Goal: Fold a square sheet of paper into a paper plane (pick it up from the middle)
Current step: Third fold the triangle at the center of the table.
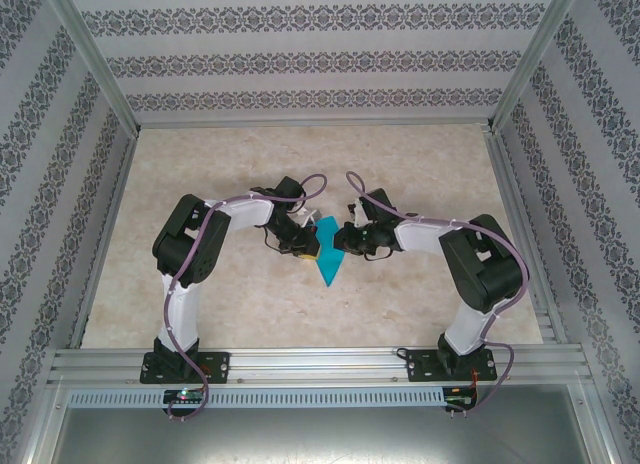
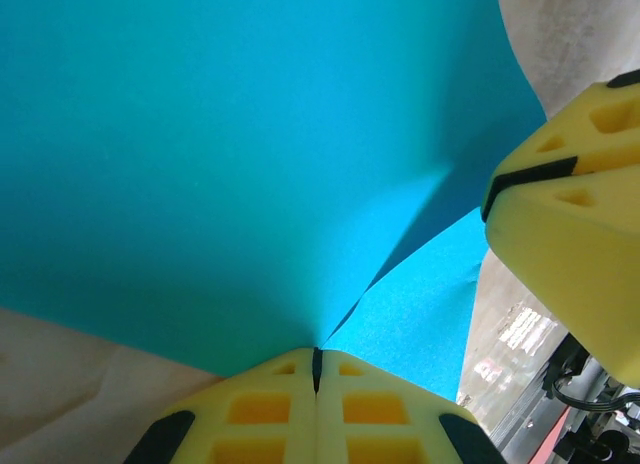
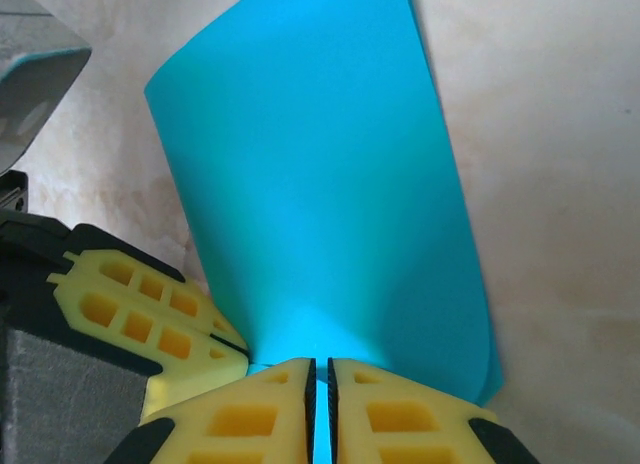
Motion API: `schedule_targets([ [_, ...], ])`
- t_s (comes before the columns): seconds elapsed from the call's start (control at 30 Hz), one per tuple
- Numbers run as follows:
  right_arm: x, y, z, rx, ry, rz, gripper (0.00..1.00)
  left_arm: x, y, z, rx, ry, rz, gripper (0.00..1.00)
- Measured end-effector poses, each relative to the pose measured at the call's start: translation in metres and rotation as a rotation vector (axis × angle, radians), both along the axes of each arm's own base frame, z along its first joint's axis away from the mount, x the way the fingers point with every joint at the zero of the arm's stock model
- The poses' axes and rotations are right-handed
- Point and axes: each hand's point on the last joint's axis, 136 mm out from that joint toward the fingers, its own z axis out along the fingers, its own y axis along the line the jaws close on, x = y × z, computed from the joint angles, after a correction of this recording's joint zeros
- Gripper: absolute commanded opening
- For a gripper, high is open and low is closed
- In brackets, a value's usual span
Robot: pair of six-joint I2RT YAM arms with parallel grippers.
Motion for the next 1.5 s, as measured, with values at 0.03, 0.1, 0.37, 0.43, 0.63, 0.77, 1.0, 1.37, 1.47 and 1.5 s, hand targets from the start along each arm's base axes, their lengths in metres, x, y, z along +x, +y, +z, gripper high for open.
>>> schedule_targets([
  [0.03,0.001,0.000,-0.001,-0.007,0.004,0.003,0.14,0.000,0.000,0.000,0.002,-0.002,0.001,0.00],
  [0.1,0.002,-0.002,-0.004,-0.018,0.012,0.003,0.15,0.000,0.001,0.000,0.008,-0.005,0.002,0.00],
  [0.37,0.005,-0.007,-0.012,-0.064,0.035,0.015,0.15,0.001,0.003,0.000,0.021,-0.015,0.005,0.00],
  [0.43,0.006,-0.007,-0.012,-0.071,0.037,0.019,0.15,0.002,0.004,0.000,0.026,-0.019,0.006,0.00],
  [0.63,0.006,-0.007,-0.013,-0.080,0.036,0.033,0.16,0.002,0.005,0.000,0.029,-0.022,0.007,0.00],
  [0.77,0.007,-0.010,-0.012,-0.090,0.042,0.031,0.17,0.002,0.006,0.000,0.037,-0.030,0.006,0.00],
  [1.0,0.011,-0.019,-0.012,-0.133,0.049,0.024,0.17,0.002,0.008,0.000,0.045,-0.040,0.004,0.00],
  [1.37,0.011,-0.019,-0.013,-0.152,0.063,0.045,0.17,0.002,0.011,0.000,0.060,-0.059,-0.002,0.00],
  [1.47,0.011,-0.019,-0.013,-0.153,0.064,0.047,0.17,0.002,0.011,0.000,0.061,-0.060,-0.002,0.00],
  [1.5,0.011,-0.019,-0.013,-0.154,0.063,0.047,0.17,0.002,0.011,0.000,0.061,-0.060,-0.002,0.00],
])
